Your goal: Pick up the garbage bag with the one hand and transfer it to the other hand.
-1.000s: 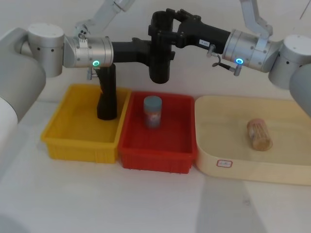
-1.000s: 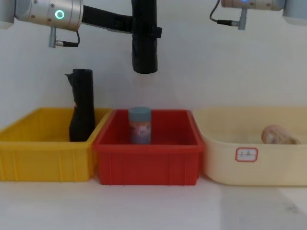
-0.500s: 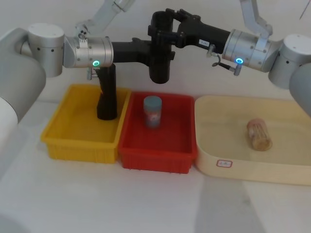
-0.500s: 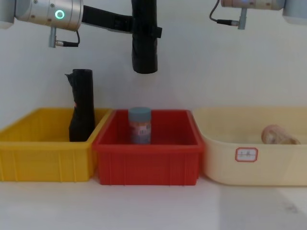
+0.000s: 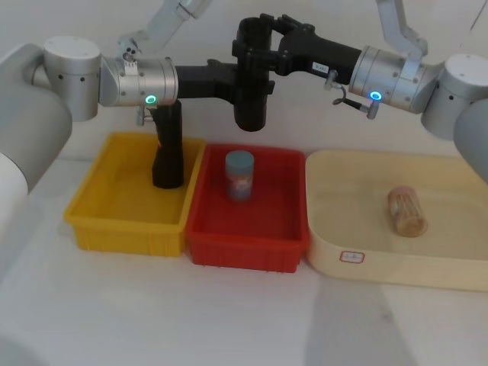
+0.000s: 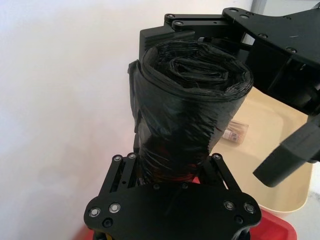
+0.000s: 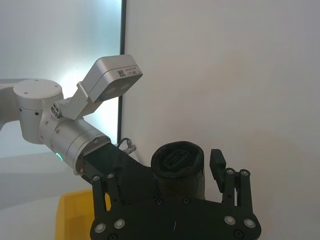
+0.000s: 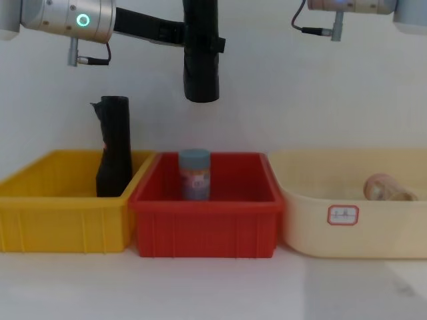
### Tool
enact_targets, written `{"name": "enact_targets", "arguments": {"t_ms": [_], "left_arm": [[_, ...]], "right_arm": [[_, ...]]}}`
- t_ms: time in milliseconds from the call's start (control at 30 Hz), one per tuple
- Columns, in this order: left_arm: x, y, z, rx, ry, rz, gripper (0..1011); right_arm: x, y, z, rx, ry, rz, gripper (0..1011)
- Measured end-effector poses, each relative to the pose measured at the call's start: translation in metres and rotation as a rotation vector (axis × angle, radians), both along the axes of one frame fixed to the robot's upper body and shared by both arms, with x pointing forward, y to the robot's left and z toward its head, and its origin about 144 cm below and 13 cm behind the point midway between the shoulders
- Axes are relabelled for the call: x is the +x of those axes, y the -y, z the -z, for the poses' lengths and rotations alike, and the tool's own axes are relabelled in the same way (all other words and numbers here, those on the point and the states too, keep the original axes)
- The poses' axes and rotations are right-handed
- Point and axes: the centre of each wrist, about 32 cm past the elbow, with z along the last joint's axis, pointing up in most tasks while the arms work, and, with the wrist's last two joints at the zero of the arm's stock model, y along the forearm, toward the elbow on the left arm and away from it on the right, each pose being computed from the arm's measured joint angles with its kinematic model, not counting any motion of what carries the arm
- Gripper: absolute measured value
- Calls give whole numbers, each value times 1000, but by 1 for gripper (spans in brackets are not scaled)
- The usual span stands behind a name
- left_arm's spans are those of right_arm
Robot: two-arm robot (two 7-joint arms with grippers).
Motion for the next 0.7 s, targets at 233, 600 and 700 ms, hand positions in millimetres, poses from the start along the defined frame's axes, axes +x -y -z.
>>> {"name": "enact_targets", "arguments": {"t_ms": [233,600,700], "left_arm": [[0,0,0,0,0,0,471],[0,0,0,0,0,0,471],[0,0,0,0,0,0,471]], "right_arm": [[0,0,0,0,0,-1,1000],[0,0,0,-1,0,0,999],[0,0,0,-1,0,0,999]]}}
